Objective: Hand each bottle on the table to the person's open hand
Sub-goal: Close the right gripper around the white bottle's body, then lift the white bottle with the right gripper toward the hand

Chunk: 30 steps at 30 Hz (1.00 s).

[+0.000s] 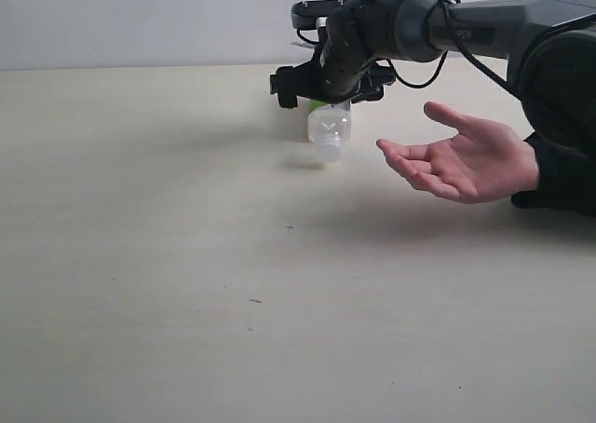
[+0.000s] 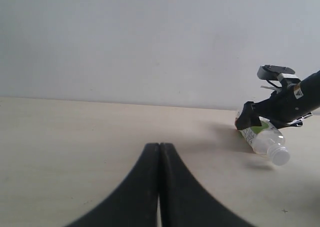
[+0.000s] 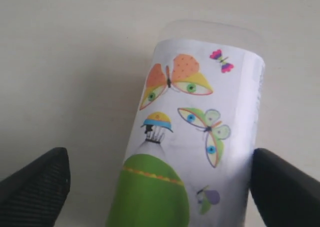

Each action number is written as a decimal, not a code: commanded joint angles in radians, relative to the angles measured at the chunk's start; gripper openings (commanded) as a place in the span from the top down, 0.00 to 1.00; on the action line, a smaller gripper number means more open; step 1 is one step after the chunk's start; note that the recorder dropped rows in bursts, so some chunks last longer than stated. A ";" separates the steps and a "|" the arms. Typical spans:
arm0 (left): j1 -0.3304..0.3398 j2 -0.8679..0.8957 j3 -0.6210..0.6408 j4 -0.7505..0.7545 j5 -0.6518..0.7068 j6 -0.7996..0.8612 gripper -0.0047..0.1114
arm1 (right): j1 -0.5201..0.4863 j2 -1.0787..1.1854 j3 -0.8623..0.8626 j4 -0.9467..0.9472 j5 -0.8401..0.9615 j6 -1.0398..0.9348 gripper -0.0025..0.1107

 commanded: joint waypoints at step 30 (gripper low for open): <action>0.001 -0.006 0.003 -0.008 -0.001 0.001 0.96 | -0.004 -0.314 -0.006 0.258 0.259 -0.291 0.98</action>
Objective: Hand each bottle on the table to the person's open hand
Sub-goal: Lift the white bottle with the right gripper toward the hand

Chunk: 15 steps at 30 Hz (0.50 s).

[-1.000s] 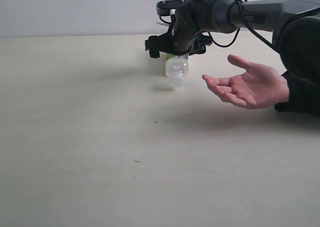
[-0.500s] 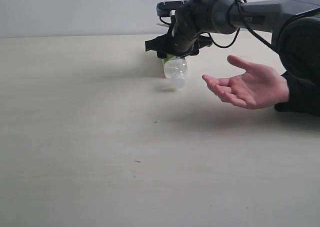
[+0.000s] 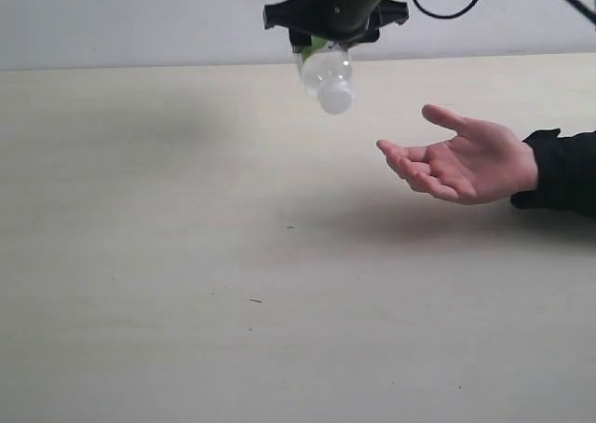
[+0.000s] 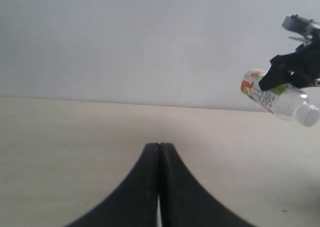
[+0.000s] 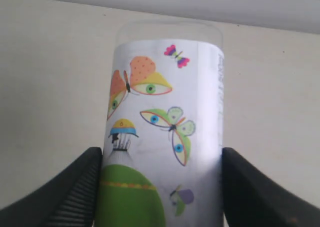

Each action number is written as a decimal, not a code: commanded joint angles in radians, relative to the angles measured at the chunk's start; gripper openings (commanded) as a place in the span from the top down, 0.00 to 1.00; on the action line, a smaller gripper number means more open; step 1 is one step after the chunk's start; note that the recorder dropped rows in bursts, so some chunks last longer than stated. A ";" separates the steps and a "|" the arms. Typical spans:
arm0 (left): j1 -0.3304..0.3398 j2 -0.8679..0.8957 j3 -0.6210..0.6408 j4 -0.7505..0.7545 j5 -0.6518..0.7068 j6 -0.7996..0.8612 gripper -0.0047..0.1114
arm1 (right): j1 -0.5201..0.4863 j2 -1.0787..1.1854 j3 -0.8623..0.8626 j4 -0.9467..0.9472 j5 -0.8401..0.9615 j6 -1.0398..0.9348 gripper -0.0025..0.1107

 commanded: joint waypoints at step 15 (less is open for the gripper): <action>0.001 -0.006 0.003 -0.008 -0.001 0.001 0.96 | -0.040 -0.542 0.541 0.056 0.058 -0.111 0.98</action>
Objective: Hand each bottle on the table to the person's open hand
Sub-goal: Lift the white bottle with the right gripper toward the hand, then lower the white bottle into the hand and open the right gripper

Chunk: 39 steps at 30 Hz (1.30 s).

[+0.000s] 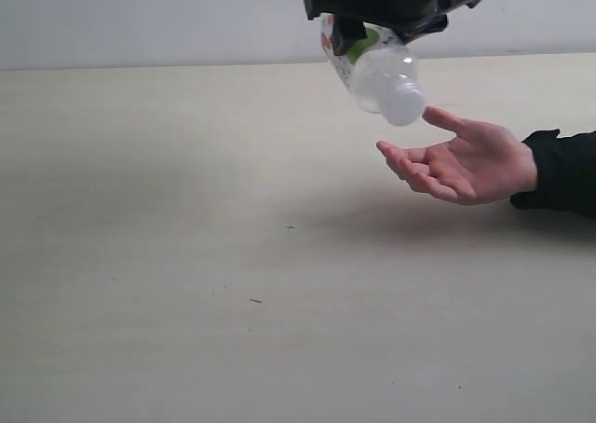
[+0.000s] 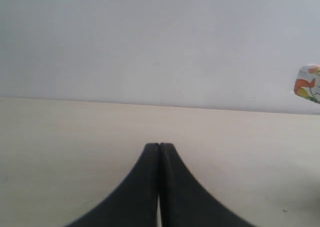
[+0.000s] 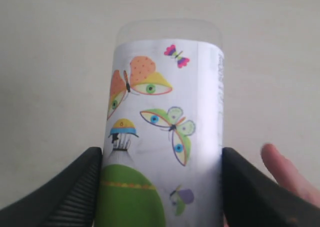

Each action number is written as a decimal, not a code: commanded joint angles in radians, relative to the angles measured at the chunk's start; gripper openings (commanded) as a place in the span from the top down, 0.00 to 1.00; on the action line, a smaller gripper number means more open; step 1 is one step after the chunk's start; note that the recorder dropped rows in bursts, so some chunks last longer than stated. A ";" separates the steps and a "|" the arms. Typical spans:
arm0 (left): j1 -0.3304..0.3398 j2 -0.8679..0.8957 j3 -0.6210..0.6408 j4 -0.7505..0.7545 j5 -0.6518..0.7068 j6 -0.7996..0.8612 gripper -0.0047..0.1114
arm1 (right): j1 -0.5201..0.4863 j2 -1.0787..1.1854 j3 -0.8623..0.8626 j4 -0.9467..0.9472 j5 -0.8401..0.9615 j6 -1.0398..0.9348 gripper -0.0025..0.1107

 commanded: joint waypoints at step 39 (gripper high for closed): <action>0.001 -0.006 0.003 -0.008 -0.001 0.001 0.96 | -0.145 -0.227 0.735 -0.018 -0.608 -0.002 0.85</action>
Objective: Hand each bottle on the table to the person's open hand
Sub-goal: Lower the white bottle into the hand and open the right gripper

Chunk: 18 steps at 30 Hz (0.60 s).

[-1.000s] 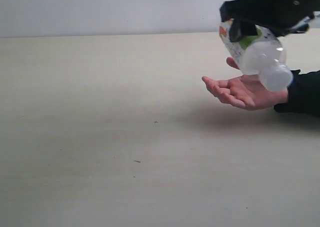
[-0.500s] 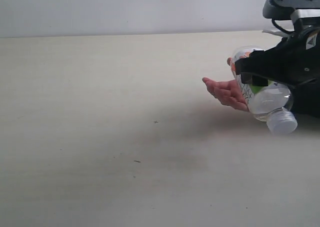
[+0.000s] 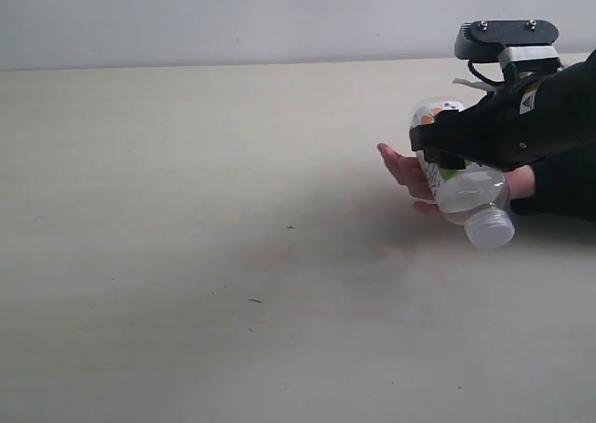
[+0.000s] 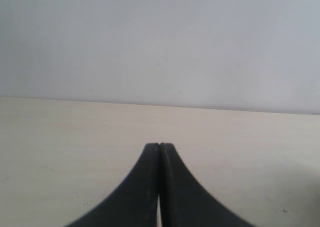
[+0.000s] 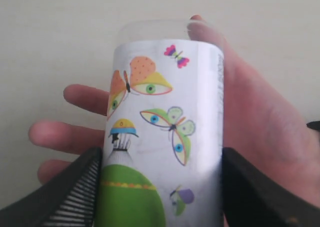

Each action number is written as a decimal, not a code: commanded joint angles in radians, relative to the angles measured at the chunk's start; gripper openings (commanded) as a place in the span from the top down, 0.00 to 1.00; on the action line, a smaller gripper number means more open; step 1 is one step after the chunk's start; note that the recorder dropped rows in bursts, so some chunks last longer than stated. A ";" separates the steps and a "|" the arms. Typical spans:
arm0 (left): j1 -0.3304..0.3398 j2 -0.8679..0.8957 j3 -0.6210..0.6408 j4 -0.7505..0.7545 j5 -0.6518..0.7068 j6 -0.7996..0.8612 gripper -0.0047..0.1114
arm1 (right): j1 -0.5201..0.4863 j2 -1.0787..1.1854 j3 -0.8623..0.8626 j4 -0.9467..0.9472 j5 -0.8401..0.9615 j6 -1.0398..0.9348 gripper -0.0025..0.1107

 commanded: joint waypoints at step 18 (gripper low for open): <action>0.001 -0.006 0.003 -0.008 -0.001 0.001 0.96 | -0.003 -0.257 0.004 -0.009 0.032 -0.111 0.17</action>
